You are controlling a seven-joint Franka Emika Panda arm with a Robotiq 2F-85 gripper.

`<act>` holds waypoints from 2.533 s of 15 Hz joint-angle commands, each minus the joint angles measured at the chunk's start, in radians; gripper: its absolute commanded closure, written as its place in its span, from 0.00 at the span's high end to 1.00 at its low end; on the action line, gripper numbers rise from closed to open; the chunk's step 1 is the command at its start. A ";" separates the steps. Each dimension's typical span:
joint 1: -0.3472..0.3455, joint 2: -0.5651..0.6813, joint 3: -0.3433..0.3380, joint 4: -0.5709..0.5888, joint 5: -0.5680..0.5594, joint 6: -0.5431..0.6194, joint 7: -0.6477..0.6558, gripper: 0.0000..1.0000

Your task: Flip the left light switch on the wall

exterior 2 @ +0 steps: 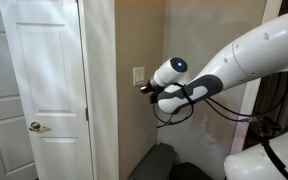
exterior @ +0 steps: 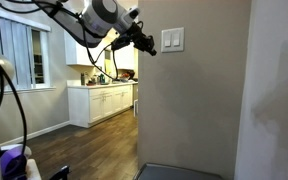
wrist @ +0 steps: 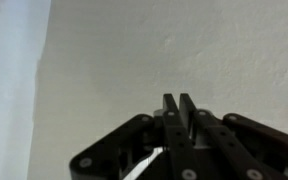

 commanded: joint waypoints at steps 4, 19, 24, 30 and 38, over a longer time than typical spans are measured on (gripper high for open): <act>-0.261 0.011 0.225 0.079 0.000 0.127 0.079 0.00; -0.672 -0.024 0.586 0.226 0.178 0.184 0.058 0.00; -0.723 -0.033 0.662 0.250 0.327 0.185 -0.019 0.00; -0.711 -0.046 0.670 0.250 0.398 0.099 -0.060 0.00; -0.607 -0.032 0.574 0.229 0.341 -0.167 -0.078 0.00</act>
